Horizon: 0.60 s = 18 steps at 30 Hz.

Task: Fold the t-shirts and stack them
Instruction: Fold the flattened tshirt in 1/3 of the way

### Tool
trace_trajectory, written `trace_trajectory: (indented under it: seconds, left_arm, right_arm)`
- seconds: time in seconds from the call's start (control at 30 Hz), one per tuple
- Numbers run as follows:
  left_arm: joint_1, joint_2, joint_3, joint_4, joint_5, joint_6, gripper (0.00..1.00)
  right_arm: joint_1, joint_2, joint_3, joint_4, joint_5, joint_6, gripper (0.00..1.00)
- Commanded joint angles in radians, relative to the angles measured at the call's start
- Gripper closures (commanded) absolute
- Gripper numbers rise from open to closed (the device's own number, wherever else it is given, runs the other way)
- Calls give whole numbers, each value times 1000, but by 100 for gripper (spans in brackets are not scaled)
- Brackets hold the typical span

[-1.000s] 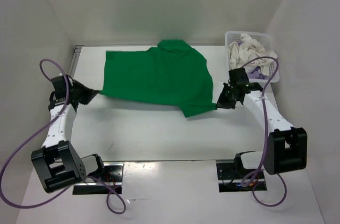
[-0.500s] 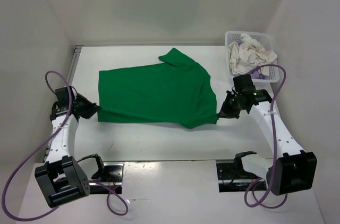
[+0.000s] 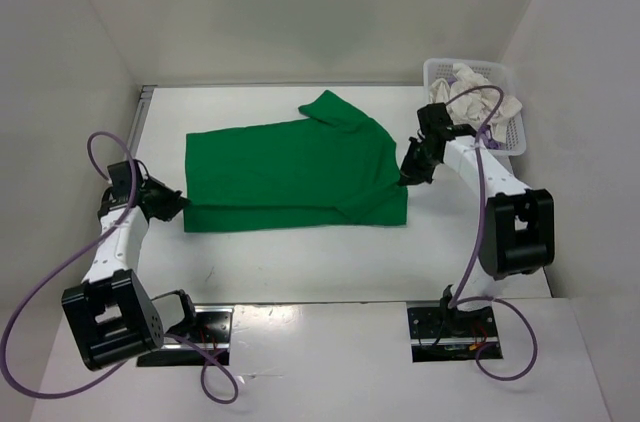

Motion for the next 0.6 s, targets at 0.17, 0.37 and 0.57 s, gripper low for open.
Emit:
trace_trajectory:
  seconds: [0.17,0.37,0.57]
  left_arm:
    - [8,89,-16,129,-47,-34,96]
    - [8,173,4,195,-47,-43,93]
    - [8,240,13,230,-75,-43,71]
  right_arm:
    - [7,160,219,97,67,-31,100]
    - [7,291,336,97,78,-40,100]
    - [16,399,408,137,87,-28,100]
